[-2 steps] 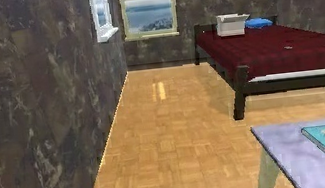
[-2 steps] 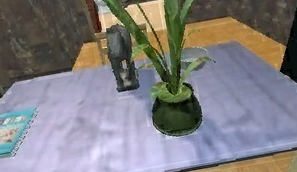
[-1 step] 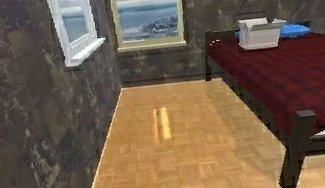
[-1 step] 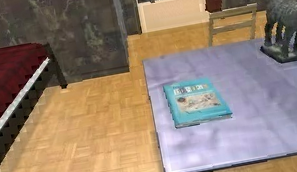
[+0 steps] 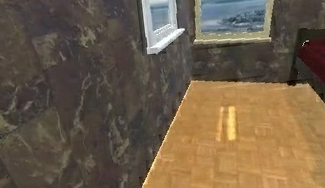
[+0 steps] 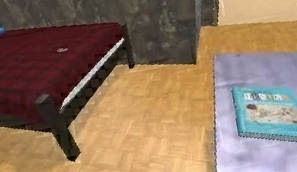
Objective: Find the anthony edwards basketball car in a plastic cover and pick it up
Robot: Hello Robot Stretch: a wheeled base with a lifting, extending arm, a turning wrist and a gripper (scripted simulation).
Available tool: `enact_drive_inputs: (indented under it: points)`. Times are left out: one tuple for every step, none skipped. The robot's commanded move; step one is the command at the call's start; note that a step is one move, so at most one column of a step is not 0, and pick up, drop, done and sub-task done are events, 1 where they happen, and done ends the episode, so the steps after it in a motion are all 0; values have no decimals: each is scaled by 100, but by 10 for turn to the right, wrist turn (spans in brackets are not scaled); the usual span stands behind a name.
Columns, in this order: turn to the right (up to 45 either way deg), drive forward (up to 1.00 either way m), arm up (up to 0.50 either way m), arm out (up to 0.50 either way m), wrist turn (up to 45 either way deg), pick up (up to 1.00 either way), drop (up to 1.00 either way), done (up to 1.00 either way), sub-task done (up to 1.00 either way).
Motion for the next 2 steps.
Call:
enact_drive_inputs:
  points:
    - [0, 5, 0, 0, 0, 0, 0, 0, 0]
    - [450, 0, 0, 0, 0, 0, 0, 0, 0]
